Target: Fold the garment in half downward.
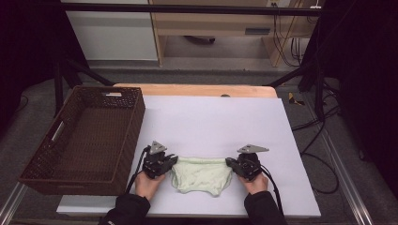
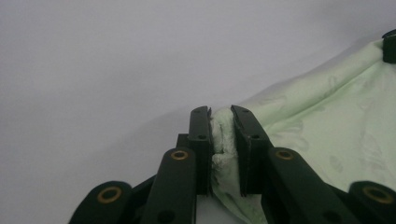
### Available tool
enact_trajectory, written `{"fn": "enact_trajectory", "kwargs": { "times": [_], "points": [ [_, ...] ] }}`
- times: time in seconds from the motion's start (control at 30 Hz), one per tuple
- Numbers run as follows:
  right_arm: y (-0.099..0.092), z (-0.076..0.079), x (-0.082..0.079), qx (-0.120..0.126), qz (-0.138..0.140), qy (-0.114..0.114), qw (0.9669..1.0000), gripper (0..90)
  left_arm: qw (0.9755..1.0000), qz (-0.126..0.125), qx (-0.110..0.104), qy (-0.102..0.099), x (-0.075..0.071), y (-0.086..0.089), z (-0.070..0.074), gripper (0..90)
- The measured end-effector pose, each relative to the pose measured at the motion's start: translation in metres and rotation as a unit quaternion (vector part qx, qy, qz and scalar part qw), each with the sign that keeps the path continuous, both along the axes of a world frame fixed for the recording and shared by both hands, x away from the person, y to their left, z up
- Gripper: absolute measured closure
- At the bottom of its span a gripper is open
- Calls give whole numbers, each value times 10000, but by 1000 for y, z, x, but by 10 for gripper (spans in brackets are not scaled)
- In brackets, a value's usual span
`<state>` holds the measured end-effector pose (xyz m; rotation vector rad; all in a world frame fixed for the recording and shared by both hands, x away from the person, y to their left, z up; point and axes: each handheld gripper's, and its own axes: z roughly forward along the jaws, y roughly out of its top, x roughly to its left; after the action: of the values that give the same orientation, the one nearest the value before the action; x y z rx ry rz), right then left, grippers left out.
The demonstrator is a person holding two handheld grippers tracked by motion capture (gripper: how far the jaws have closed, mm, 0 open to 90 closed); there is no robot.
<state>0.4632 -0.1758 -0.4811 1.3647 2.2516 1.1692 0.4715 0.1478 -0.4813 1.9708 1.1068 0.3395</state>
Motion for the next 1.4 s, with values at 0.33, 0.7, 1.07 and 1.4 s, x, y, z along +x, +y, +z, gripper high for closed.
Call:
{"fn": "enact_trajectory", "kwargs": {
  "times": [0.33,0.7,1.07,1.4],
  "points": [
    [1,-2,0,-252,-58,-292,9992,706,9999,29,54,-97,3,0,-3,651],
    [-8,12,-8,369,12,-575,9977,403,9992,-153,-237,-292,-3,10,10,224],
    [-7,19,-21,556,306,-813,9947,168,9977,-432,-422,-293,-13,17,19,87],
    [-3,23,-30,663,370,-833,9936,52,9972,-474,-531,-228,-16,18,27,74]
  ]
}}
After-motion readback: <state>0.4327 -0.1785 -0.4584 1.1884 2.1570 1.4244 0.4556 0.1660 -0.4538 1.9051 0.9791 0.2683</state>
